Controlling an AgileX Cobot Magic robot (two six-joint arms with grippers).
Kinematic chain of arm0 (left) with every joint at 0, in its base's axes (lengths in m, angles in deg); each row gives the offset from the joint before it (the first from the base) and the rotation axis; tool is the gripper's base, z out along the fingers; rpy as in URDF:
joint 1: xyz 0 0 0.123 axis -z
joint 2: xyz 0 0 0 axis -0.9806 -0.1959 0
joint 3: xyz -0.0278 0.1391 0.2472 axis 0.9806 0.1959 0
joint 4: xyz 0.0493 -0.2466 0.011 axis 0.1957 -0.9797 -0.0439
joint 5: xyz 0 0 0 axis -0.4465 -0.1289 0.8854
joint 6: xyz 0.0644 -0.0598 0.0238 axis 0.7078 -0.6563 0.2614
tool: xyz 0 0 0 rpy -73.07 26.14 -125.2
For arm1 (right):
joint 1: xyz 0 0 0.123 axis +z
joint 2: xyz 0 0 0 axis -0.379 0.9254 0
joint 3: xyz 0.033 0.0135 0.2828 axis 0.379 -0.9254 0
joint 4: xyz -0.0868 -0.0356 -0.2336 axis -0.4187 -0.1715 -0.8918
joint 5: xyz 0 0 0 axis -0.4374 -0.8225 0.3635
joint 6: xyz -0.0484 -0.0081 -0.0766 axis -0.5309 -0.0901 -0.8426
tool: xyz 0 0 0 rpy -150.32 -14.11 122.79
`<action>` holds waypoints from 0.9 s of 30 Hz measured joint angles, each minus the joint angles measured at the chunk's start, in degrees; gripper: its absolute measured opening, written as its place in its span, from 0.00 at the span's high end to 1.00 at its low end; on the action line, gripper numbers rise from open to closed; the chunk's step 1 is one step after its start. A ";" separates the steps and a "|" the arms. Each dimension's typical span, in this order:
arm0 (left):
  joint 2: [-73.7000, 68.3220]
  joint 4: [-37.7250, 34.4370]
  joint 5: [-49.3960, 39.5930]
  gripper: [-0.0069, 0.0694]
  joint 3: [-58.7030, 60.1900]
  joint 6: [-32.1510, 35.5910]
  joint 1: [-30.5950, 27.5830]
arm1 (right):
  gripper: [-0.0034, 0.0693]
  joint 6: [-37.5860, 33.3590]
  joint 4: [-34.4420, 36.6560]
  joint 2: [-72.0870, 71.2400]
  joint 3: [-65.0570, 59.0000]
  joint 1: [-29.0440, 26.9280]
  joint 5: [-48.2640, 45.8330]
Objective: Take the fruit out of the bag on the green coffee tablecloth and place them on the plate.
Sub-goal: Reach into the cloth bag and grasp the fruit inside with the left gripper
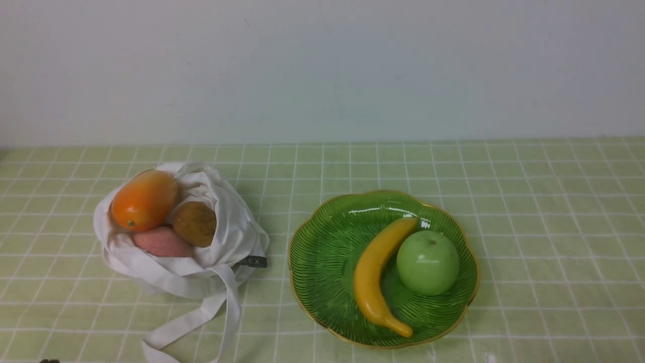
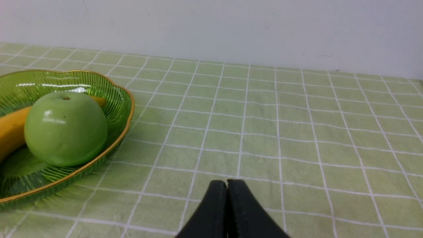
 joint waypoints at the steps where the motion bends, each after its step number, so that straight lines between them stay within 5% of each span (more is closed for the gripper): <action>1: 0.00 -2.42 1.88 0.92 0.00 -0.45 0.00 | 0.97 0.00 0.00 0.00 0.00 0.00 0.00; 4: 0.00 -7.37 7.18 0.92 0.00 -0.96 0.00 | 0.97 0.00 0.00 0.00 0.00 0.00 0.00; 10: 0.00 -23.61 31.92 0.92 0.00 -2.56 0.00 | 0.97 0.02 0.00 0.00 0.00 0.00 0.00; 14: 0.00 -26.19 39.11 0.92 -4.13 -7.24 0.00 | 0.97 0.02 0.00 0.00 0.00 0.00 0.00; 16: 0.00 -24.67 36.31 0.92 -7.56 -7.61 0.00 | 0.97 0.02 0.00 0.00 0.00 0.00 0.00; 21: -10.42 -16.84 9.37 0.92 -26.33 -6.72 0.00 | 0.97 0.02 0.00 0.00 0.00 0.00 0.00; 27: -40.30 -6.31 -22.18 0.92 -43.19 -6.48 0.00 | 0.97 0.02 0.00 0.00 0.00 0.00 0.00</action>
